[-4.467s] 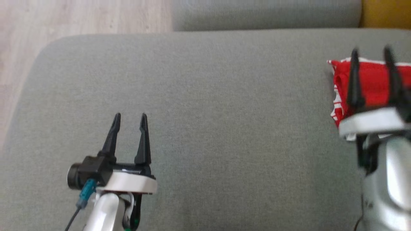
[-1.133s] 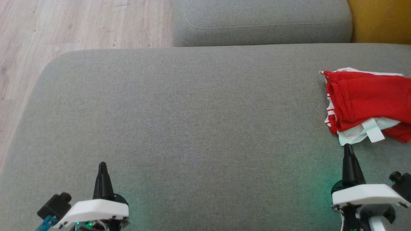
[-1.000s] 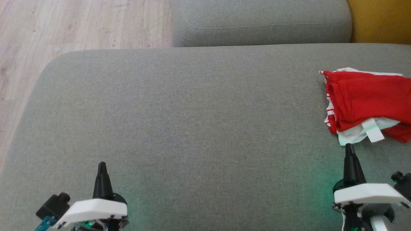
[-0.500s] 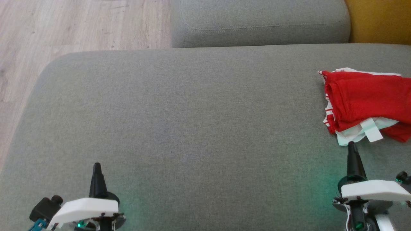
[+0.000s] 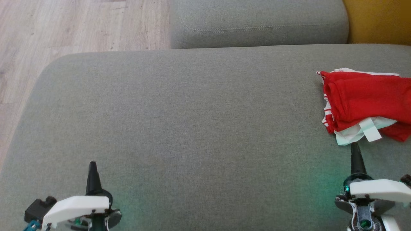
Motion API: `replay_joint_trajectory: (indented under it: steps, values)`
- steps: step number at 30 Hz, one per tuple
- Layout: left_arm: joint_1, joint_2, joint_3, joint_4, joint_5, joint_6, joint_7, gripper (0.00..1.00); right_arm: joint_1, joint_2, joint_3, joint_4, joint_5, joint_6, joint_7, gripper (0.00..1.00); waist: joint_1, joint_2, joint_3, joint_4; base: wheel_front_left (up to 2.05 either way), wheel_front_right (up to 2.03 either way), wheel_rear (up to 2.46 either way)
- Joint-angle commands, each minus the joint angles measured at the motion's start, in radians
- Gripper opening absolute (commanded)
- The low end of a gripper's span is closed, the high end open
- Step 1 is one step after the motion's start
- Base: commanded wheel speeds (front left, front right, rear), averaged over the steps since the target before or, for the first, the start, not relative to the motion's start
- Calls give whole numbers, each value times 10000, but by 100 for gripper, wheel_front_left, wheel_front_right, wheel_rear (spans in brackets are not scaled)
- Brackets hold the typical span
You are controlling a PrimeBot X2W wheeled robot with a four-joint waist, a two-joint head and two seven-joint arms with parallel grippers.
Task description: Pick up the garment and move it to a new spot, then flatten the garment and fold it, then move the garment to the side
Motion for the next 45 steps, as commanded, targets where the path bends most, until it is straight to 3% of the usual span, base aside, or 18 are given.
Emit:
replay_joint_trajectory:
  steps: [1, 45]
  values:
    - [-514, 57, 344, -363, -247, -80, 75, 0, -583, -153, 99, -380, 320, 47, 70, 0, 0, 0, -4, -4, 0, 0, 0]
    - [-716, 78, 1409, -632, -4292, -500, 1356, 0, -925, -149, -313, -416, 5318, 71, 1346, 0, 0, 0, -113, -133, 0, 0, 0]
